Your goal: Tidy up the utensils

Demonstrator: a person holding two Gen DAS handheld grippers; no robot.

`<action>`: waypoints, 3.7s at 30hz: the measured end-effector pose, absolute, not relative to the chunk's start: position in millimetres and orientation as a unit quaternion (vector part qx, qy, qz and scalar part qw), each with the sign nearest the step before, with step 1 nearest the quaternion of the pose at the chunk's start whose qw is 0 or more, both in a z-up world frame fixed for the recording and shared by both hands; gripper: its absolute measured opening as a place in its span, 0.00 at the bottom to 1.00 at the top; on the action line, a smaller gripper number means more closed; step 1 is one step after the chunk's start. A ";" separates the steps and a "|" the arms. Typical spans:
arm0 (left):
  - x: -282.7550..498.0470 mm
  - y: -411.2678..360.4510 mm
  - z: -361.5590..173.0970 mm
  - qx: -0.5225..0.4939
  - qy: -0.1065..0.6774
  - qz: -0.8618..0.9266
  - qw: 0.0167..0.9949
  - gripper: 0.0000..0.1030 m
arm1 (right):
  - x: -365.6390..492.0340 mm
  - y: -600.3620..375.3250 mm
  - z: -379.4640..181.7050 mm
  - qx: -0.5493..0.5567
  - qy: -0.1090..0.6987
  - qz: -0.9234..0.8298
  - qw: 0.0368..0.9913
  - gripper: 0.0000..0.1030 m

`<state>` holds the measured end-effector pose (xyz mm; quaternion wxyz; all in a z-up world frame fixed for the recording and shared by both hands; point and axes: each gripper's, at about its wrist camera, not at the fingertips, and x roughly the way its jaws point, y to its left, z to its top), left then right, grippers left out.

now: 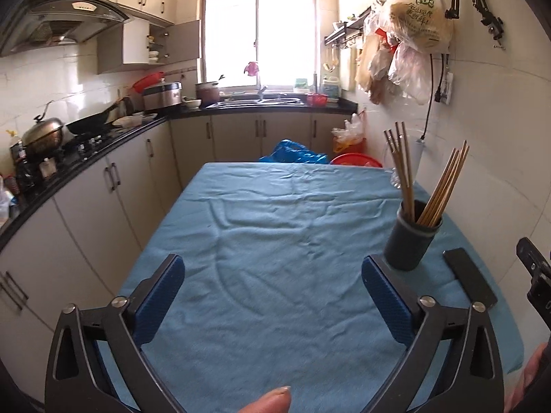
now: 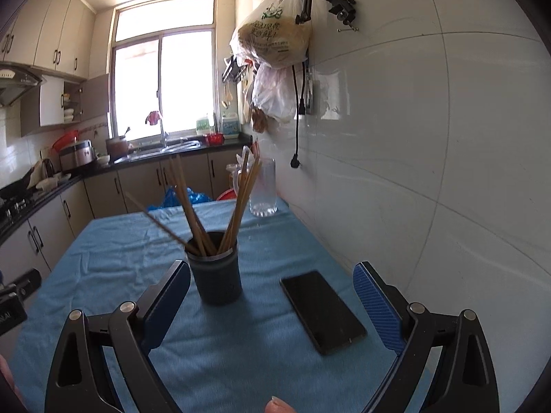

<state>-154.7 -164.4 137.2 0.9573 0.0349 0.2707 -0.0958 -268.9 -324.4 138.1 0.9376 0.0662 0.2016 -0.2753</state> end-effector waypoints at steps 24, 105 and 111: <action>-204.3 -140.0 94.6 0.051 0.311 -0.057 0.947 1.00 | -310.3 -291.2 76.7 0.074 0.252 -0.289 0.921 0.95; -204.4 -154.2 77.4 0.065 0.331 -0.073 0.939 1.00 | -307.0 -286.0 72.6 0.059 0.259 -0.282 0.922 0.95; -204.8 -154.0 77.2 0.065 0.331 -0.072 0.939 1.00 | -306.7 -286.2 72.2 0.059 0.259 -0.282 0.922 0.95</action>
